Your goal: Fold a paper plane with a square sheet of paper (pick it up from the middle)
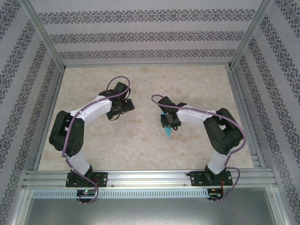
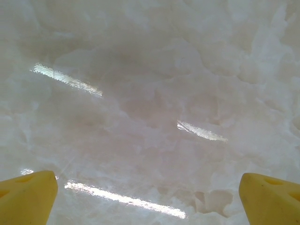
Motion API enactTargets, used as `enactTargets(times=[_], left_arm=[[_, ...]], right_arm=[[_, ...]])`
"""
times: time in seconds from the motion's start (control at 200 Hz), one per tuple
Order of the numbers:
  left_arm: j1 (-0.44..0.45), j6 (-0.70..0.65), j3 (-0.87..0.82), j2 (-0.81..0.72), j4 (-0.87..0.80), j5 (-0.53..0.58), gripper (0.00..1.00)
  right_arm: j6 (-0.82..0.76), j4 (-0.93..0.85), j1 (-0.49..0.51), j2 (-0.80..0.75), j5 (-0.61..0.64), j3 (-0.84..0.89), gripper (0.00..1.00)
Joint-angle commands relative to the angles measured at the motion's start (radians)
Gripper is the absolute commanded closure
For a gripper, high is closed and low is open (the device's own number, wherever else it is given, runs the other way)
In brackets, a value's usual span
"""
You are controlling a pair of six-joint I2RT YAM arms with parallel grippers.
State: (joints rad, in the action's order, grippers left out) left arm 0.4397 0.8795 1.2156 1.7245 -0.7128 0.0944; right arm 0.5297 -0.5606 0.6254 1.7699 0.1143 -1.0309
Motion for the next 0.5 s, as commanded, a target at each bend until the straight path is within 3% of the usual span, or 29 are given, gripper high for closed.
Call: enactTargets(times=[0.0, 0.27, 0.495], left_arm=[[-0.018, -0.005, -0.016, -0.042, -0.028, -0.002, 0.0], [-0.025, -0.013, -0.026, -0.039, -0.029, -0.006, 0.0], [-0.024, -0.016, -0.028, -0.027, -0.033, -0.009, 0.0]], right_arm=[[0.015, -0.004, 0.017, -0.035, 0.072, -0.008, 0.85], [-0.052, -0.104, 0.017, -0.037, 0.167, -0.065, 0.99], [-0.079, -0.114, 0.025, 0.035, 0.197, -0.083, 0.96]])
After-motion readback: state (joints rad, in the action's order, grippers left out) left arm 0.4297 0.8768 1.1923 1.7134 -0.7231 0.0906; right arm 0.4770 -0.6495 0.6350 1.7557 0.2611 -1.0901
